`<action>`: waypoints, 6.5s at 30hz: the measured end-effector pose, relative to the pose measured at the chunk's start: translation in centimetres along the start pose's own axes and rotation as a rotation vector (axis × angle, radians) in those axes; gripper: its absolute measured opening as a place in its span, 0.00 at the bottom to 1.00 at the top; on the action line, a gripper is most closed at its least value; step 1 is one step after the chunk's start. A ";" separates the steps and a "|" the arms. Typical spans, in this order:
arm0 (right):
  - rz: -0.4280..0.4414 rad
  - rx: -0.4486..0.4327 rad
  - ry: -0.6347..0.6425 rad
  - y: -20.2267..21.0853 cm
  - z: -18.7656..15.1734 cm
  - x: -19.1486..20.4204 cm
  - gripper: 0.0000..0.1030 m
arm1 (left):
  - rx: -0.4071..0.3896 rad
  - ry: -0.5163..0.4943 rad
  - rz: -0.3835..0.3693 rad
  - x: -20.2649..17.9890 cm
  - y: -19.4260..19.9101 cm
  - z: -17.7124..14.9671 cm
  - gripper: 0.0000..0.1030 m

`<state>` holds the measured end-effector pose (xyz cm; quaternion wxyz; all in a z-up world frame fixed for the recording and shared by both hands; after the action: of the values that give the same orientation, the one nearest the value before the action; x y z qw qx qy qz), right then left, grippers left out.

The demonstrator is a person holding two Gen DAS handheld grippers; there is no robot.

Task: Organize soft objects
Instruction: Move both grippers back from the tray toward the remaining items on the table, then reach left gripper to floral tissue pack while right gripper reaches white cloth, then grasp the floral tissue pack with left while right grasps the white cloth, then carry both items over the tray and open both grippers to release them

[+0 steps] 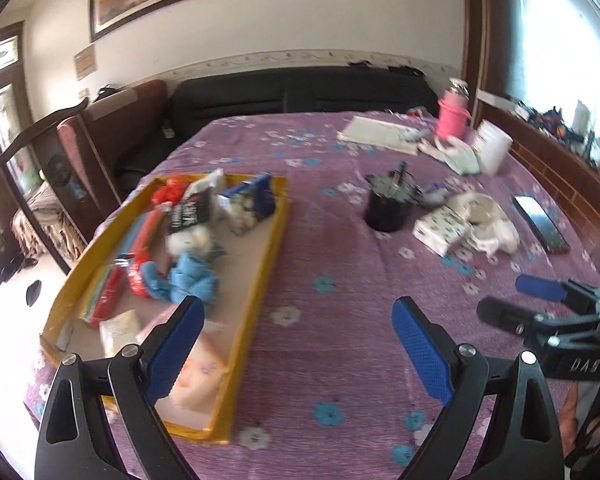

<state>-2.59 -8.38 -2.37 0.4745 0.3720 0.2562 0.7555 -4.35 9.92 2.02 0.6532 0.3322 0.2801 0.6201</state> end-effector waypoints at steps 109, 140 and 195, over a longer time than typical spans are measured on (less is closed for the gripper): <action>-0.057 -0.034 -0.315 -3.2 5.9 -17.5 0.83 | 0.258 -0.349 -0.207 -13.1 -9.4 -0.9 0.53; -0.163 0.110 -0.145 -4.2 5.3 -13.6 0.87 | 0.271 -0.156 -0.281 -11.8 -9.3 -3.1 0.65; 0.050 0.068 0.253 -1.3 3.9 12.5 0.23 | 0.039 0.476 -0.191 19.6 -0.5 -4.2 0.62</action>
<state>-2.24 3.65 2.98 0.4066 0.2959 0.3304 0.7988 -5.86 29.83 -0.12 0.6179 0.1615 0.4679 0.6109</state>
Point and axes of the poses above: each gripper's, at about its wrist camera, not at the fingertips, and y roughly against the way its jaws point, x to its left, z to its top, the point moved 10 cm from there along -y, roughly the way its jaws point, and after that the axes turned 10 degrees about x, right-handed, at the moved point
